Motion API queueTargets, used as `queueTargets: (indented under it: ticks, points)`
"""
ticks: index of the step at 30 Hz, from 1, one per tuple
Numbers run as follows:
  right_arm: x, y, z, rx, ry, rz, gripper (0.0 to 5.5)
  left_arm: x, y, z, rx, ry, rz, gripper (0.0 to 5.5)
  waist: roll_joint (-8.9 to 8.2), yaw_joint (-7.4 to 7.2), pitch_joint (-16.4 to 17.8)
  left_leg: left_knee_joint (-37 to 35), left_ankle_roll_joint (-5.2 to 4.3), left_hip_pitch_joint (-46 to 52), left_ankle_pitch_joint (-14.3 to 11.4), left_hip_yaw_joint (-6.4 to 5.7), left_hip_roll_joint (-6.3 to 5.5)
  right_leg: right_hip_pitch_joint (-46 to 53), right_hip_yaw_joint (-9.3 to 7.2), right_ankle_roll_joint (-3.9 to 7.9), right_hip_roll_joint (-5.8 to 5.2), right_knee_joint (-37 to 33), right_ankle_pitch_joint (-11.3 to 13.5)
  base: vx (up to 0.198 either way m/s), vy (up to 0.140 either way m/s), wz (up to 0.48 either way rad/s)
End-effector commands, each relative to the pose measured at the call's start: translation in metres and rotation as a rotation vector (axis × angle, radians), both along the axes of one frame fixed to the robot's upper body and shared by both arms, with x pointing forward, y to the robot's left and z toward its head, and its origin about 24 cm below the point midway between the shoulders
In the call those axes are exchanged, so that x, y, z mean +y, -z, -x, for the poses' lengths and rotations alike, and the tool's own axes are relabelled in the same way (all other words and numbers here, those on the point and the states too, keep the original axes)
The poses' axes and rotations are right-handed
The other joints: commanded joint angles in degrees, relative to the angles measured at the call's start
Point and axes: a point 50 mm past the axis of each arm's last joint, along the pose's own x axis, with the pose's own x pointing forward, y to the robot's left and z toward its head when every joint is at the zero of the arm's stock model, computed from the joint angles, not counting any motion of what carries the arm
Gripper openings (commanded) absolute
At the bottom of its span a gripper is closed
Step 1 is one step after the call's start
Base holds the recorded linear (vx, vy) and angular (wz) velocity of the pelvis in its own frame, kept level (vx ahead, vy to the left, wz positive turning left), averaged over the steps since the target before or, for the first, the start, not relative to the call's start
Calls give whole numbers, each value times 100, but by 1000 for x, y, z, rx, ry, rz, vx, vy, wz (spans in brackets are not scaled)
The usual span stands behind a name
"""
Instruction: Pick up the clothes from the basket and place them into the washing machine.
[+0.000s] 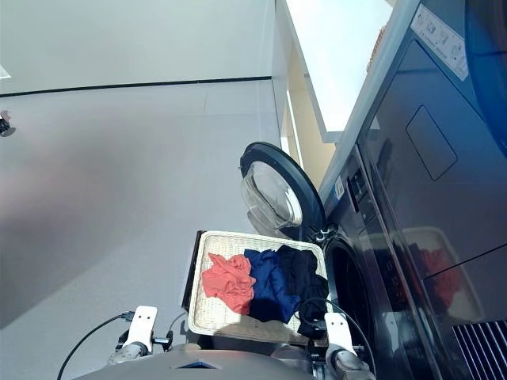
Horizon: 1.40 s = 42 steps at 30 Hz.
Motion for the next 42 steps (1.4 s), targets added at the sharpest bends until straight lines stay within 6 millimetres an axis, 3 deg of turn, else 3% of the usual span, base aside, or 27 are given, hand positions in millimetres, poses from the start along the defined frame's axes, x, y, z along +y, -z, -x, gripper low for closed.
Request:
queueTargets:
  ticks: [1, 21, 25, 32, 37, 38, 42]
  points:
    - [15, -6, -33, -111, -47, -34, 550, 2, -10, -34, -97, 47, -13, 550, -246, 92, 215, -30, -67, 59, -18, 221, 0, -72, -298, 158, -356, 2, 343, 0, 0, 0]
    - [19, -6, -35, -127, -44, -39, 550, 1, -12, -42, -129, 3, 3, 550, -256, 63, 235, -30, -79, 107, -31, 236, 13, -23, -285, 139, -327, 20, 297, 0, 0, 0]
    - [22, -12, -47, -188, -73, -31, 550, -4, -20, -57, -207, -3, 22, 550, -244, 42, 295, -30, -85, 89, -12, 234, 20, -58, -275, 136, -318, 31, 293, 0, 0, 0]
    - [33, -66, -111, -572, -110, -68, 550, -31, -82, -120, -608, 62, 160, 550, -173, -21, 852, -30, -84, -243, 172, 170, 54, -496, -139, 133, -342, 189, 334, -80, -8, 1]
    - [51, -125, -154, -885, -145, -121, 550, -55, -124, -152, -803, 148, 215, 550, -175, -85, 1340, 213, -91, -713, 244, 144, 87, -1009, 17, 102, -339, 428, 350, -93, -32, 20]
    - [57, -144, -163, -975, -169, -136, 550, -62, -138, -161, -863, 171, 222, 550, -194, -91, 1465, 359, -102, -901, 237, 140, 110, -1155, 59, 91, -353, 493, 358, -123, -51, -30]
    - [75, -185, -177, -1160, -252, -147, 550, -80, -160, -176, -958, 261, 189, 550, -261, -129, 1710, 670, -133, -1338, 194, 139, 165, -1509, 169, 62, -331, 561, 413, -52, -36, -35]
